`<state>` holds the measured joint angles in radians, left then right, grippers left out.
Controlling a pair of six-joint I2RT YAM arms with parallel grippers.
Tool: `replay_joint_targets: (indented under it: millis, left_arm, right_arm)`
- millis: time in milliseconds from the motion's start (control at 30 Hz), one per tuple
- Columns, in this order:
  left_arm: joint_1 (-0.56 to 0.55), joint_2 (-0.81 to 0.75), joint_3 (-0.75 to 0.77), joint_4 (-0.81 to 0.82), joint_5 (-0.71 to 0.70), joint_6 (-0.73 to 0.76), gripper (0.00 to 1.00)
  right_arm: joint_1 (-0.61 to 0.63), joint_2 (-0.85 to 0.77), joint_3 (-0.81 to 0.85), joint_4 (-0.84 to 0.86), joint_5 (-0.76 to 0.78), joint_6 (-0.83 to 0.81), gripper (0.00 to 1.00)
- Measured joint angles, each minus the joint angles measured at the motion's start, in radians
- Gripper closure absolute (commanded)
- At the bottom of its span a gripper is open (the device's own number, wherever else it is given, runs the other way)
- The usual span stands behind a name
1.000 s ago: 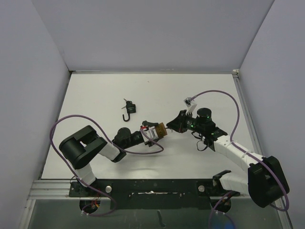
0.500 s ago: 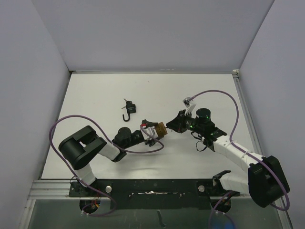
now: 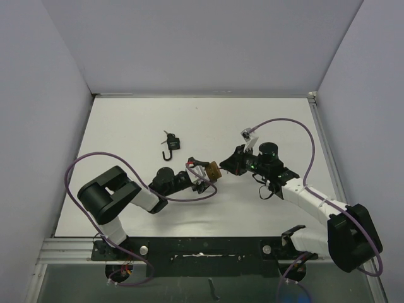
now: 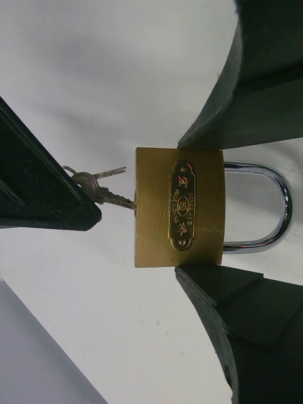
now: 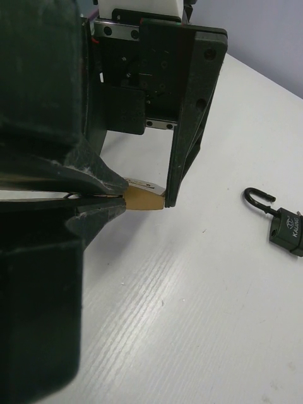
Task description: Unlock with the key
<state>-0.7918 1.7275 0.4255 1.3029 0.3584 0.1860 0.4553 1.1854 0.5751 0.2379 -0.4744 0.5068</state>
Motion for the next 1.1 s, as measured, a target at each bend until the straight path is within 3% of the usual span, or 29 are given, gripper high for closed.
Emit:
replay_joint_targets:
  millis: [1100]
  left_arm:
    - [0.011,0.0,0.035,-0.08,0.015,0.0,1.0]
  right_arm:
    - [0.011,0.06,0.065,-0.042,-0.001,-0.087,1.0]
